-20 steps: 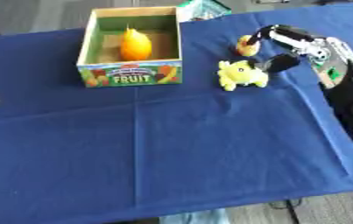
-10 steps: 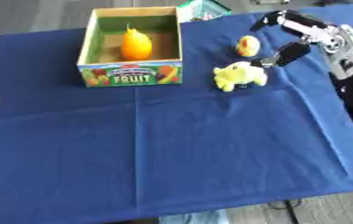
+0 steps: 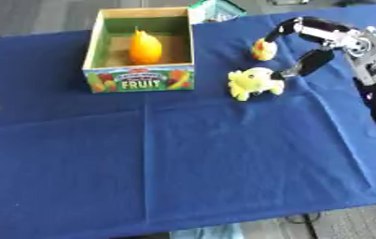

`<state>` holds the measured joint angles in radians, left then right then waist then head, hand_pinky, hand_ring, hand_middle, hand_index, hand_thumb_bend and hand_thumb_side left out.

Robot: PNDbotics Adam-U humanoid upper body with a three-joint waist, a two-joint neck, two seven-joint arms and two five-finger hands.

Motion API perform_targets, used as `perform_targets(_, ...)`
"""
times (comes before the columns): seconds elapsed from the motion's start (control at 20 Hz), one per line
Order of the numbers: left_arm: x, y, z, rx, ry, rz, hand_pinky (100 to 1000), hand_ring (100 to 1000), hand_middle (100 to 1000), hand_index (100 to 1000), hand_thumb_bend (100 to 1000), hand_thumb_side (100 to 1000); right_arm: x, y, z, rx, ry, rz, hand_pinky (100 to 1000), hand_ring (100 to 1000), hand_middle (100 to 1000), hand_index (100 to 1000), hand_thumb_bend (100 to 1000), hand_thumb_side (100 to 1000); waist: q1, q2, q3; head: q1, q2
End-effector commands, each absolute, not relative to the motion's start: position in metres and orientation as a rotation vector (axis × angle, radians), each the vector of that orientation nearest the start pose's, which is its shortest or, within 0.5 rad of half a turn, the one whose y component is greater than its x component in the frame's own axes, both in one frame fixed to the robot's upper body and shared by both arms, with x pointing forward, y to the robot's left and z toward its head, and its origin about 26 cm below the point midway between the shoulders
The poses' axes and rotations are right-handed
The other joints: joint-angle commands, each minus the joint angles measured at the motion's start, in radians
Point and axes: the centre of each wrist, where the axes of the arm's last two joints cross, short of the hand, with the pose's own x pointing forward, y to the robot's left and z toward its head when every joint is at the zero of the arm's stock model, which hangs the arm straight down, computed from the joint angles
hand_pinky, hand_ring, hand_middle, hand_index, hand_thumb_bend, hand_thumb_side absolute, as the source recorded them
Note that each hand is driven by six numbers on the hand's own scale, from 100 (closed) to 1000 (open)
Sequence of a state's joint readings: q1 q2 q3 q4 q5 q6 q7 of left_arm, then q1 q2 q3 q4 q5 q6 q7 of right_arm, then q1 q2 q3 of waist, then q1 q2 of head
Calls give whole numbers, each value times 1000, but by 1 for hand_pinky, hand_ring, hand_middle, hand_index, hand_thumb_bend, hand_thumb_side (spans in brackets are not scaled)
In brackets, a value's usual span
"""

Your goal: Pick up objects on the table and place them in the box.

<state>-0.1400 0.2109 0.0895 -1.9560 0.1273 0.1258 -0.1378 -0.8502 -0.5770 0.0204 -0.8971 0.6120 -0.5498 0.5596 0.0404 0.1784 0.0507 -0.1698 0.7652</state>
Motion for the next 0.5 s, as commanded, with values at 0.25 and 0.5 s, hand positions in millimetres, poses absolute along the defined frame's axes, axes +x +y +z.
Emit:
perform_targets(0.25, 285, 287, 150, 0, -1983, -240, 746, 623, 546, 749, 100, 523, 457, -375, 199, -546, -1508, 1634, 905, 878, 744, 817, 553, 340, -2, -17, -1, 1, 5)
perform_targets(0.5, 285, 287, 150, -1, -1984, -241, 747, 623, 546, 749, 100, 524, 458, -371, 189, -522, -1465, 1657, 904, 877, 744, 816, 551, 336, 0, -17, -1, 0, 5)
